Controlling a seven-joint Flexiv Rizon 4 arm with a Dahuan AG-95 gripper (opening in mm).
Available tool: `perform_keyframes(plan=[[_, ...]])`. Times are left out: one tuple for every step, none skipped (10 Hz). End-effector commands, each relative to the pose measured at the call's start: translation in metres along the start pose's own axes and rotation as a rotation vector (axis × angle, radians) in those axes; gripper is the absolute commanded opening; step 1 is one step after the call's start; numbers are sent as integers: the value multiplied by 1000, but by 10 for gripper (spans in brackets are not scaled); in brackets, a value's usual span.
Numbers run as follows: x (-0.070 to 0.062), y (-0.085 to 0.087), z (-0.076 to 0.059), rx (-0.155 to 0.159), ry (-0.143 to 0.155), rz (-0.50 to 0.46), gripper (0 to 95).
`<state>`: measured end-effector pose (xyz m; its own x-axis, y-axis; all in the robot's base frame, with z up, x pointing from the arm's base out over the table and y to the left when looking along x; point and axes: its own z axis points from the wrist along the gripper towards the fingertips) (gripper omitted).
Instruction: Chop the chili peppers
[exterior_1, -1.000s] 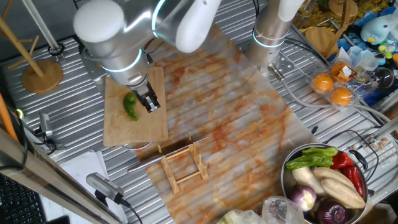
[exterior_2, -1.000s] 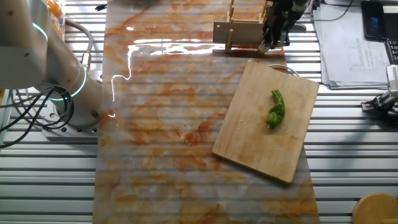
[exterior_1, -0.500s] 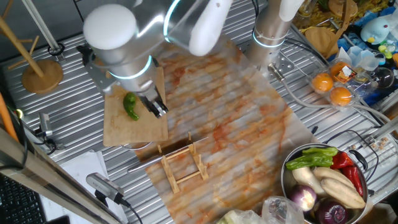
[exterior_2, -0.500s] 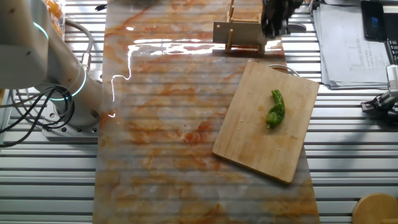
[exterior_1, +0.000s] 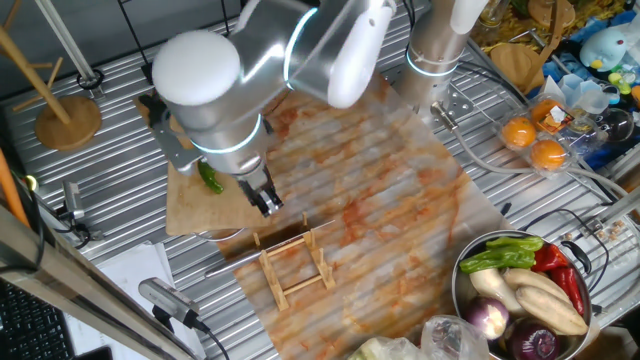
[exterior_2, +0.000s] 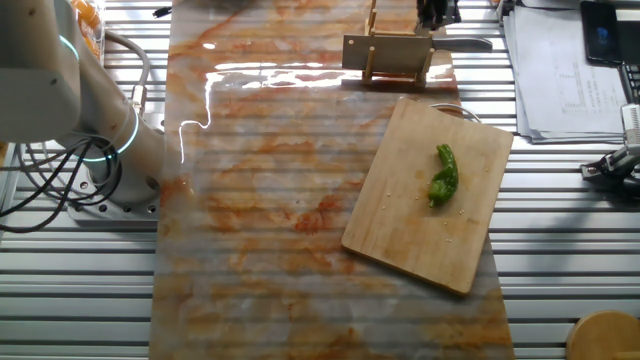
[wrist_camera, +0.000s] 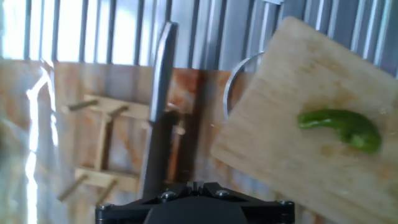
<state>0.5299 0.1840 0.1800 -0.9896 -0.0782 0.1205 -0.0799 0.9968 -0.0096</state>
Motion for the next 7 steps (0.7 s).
perform_keyframes(plan=[[-2, 7, 2, 86, 15, 46, 0], [-2, 7, 2, 148, 26, 15, 0], [-2, 7, 2, 161, 29, -16, 0], [-2, 7, 2, 160, 30, -29, 0], [-2, 7, 2, 159, 33, -69, 0], [-2, 7, 2, 157, 34, -78, 0], [-2, 12, 4, 158, 33, -72, 0]])
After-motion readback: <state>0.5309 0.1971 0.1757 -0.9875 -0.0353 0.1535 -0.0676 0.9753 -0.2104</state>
